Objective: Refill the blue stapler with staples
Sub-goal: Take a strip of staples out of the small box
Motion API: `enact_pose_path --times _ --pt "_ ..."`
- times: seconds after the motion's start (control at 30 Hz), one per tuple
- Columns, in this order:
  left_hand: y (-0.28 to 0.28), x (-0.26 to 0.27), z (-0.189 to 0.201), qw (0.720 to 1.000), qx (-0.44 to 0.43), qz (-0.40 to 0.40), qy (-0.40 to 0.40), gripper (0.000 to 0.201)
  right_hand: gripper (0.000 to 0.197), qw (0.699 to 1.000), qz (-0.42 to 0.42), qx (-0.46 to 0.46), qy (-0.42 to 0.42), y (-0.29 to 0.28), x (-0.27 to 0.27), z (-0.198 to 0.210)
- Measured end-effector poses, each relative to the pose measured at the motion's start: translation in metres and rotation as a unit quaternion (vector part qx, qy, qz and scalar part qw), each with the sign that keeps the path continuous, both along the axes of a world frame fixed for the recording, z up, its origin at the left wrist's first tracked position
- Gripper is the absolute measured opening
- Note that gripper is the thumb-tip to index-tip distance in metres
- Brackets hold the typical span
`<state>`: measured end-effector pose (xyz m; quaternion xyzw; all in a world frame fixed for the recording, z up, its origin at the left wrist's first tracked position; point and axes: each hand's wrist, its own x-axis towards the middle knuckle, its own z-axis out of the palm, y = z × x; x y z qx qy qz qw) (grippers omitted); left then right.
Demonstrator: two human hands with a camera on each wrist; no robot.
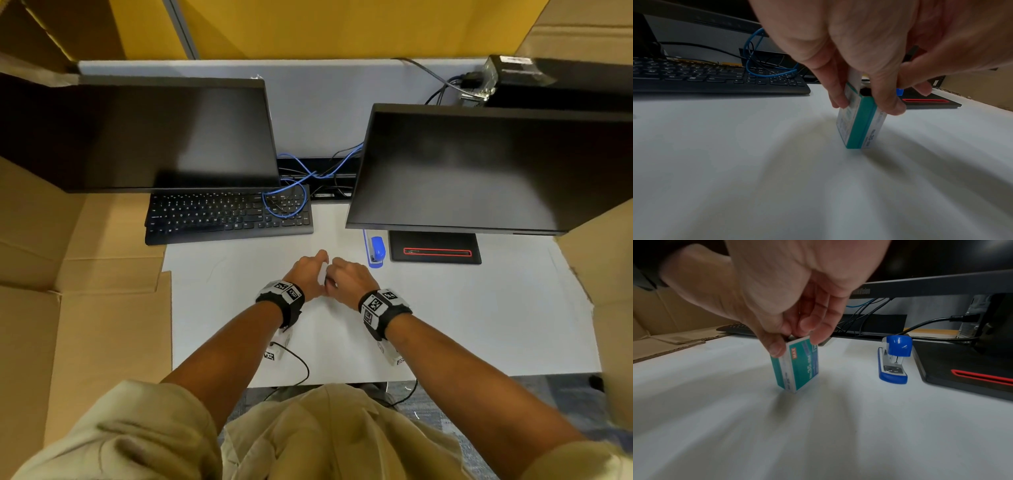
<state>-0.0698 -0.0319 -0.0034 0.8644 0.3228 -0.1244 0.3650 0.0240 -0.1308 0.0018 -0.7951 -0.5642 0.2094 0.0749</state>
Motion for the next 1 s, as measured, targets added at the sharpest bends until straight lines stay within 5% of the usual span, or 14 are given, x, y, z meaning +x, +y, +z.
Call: enact_pose_path --times 0.2,0.7,1.0 --pt "-0.001 0.0 0.0 1.0 -0.012 0.011 -0.01 0.059 0.035 0.997 -0.025 -0.021 0.065 -0.004 0.0 0.0" --pt "0.0 0.001 -0.001 1.0 -0.01 0.024 0.008 0.073 0.007 0.976 -0.147 0.025 0.156 0.006 0.007 0.0" --pt "0.0 0.001 -0.004 0.999 -0.016 0.036 0.006 0.072 0.016 0.965 -0.194 0.059 0.166 0.006 0.008 -0.004"
